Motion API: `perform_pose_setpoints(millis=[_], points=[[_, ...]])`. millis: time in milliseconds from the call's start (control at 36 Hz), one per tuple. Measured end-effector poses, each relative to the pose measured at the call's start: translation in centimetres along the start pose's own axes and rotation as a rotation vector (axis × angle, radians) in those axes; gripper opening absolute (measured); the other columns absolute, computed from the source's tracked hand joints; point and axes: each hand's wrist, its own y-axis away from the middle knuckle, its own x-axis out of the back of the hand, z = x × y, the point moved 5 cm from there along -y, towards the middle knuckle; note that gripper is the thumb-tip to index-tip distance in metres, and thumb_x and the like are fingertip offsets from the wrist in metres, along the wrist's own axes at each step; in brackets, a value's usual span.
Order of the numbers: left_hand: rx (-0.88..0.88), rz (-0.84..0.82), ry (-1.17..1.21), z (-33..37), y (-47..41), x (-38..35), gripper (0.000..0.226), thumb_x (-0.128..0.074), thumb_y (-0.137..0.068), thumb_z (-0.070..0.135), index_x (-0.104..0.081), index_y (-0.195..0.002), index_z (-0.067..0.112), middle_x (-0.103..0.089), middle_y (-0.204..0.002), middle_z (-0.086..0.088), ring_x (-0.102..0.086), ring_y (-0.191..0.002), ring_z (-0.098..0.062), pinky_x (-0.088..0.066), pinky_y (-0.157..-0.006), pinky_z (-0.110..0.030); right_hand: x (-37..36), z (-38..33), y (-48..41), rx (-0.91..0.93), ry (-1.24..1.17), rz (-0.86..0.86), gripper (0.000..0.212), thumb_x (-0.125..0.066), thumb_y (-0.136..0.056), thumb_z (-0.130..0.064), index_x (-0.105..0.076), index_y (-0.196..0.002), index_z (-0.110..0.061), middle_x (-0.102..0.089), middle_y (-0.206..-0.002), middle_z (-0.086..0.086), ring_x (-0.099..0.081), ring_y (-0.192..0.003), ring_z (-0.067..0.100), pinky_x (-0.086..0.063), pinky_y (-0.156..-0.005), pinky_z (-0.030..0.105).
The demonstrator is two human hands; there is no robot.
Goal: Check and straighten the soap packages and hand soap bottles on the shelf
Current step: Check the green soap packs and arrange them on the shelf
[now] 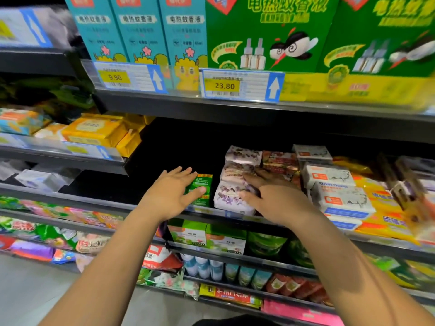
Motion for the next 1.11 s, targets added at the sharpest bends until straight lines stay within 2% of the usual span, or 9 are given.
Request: perform_pose_setpoints(millis=[111,306,444,528,583,667,889,972,1111], points=[[-0.063,0.177,-0.029,3.2,0.0,2.3,0.048,-0.043,-0.094,0.058,-0.071,-0.115,0.025,-0.071,-0.114,-0.001,-0.064,-0.107,-0.024,-0.051,-0.087,-0.037,2.7,-0.2,0.5,0.005,0.077,0.044,0.042,-0.041,-0.101,-0.055,-0.048,-0.140,-0.042,-0.056,-0.140,-0.001,-0.056,-0.119,0.025,-0.049,-0.089,0.035],[-0.186,0.286,0.084,11.6,-1.3,3.9,0.047,-0.042,-0.081,0.053,-0.073,-0.099,0.024,-0.070,-0.090,0.001,-0.068,-0.084,-0.025,-0.055,-0.075,-0.033,7.2,3.9,3.0,-0.097,0.125,0.145,0.042,-0.047,-0.096,-0.052,-0.054,-0.135,-0.038,-0.063,-0.129,0.001,-0.059,-0.113,0.026,-0.047,-0.082,0.031],[-0.266,0.121,-0.026,20.6,-3.7,1.1,0.048,-0.047,-0.094,0.055,-0.057,-0.135,0.032,-0.064,-0.128,0.000,-0.047,-0.133,-0.020,-0.036,-0.107,-0.028,9.9,11.3,7.8,-0.140,0.217,0.262,0.032,-0.050,-0.097,-0.042,-0.067,-0.117,-0.024,-0.071,-0.112,0.005,-0.061,-0.109,0.029,-0.043,-0.083,0.032],[-0.376,0.103,0.021,26.7,-4.7,-0.7,0.056,-0.043,-0.090,0.065,-0.054,-0.135,0.033,-0.056,-0.138,0.005,-0.052,-0.128,-0.021,-0.043,-0.103,-0.029,10.7,17.3,11.0,-0.234,0.248,0.287,0.041,-0.046,-0.096,-0.043,-0.070,-0.118,-0.018,-0.071,-0.116,0.007,-0.058,-0.115,0.029,-0.042,-0.098,0.034],[-0.428,0.018,0.099,31.1,-5.1,-2.0,0.055,-0.048,-0.094,0.060,-0.046,-0.143,0.035,-0.043,-0.150,0.008,-0.045,-0.134,-0.016,-0.038,-0.107,-0.027,11.4,21.3,13.6,-0.308,0.150,0.353,0.050,-0.042,-0.088,-0.046,-0.071,-0.117,-0.017,-0.070,-0.112,0.012,-0.062,-0.109,0.034,-0.050,-0.093,0.039],[-0.493,-0.051,0.134,37.7,-5.7,-4.1,0.061,-0.043,-0.095,0.063,-0.036,-0.149,0.036,-0.026,-0.159,0.010,-0.036,-0.141,-0.013,-0.031,-0.114,-0.028,12.4,26.3,18.1,-0.383,0.064,0.435,0.030,-0.054,-0.091,-0.030,-0.072,-0.107,-0.010,-0.069,-0.099,0.018,-0.063,-0.096,0.039,-0.052,-0.084,0.045],[-0.537,-0.106,-0.026,49.4,-6.5,-9.0,0.070,-0.035,-0.098,0.062,-0.011,-0.157,0.034,0.001,-0.166,0.007,0.004,-0.152,-0.014,0.009,-0.115,-0.023,10.6,36.3,23.8,-0.506,-0.010,0.338,0.037,-0.056,-0.098,-0.022,-0.058,-0.134,-0.012,-0.061,-0.125,0.015,-0.057,-0.114,0.032,-0.042,-0.093,0.033],[-0.471,-0.149,-0.045,50.4,-7.0,-11.2,0.077,-0.029,-0.092,0.073,0.000,-0.156,0.041,0.011,-0.165,0.012,0.016,-0.151,-0.016,0.002,-0.123,-0.042,9.5,38.2,24.1,-0.480,-0.061,0.288,0.049,-0.059,-0.097,-0.020,-0.048,-0.145,-0.015,-0.054,-0.138,0.009,-0.054,-0.119,0.028,-0.040,-0.092,0.030],[-0.462,-0.125,-0.104,50.6,-7.3,-12.0,0.078,-0.027,-0.092,0.074,0.002,-0.156,0.039,0.011,-0.164,0.014,0.015,-0.151,-0.016,0.000,-0.124,-0.042,7.7,40.8,22.3,-0.450,-0.175,0.279,0.059,-0.065,-0.092,-0.009,-0.043,-0.146,-0.012,-0.049,-0.144,0.008,-0.048,-0.131,0.027,-0.039,-0.110,0.035]])
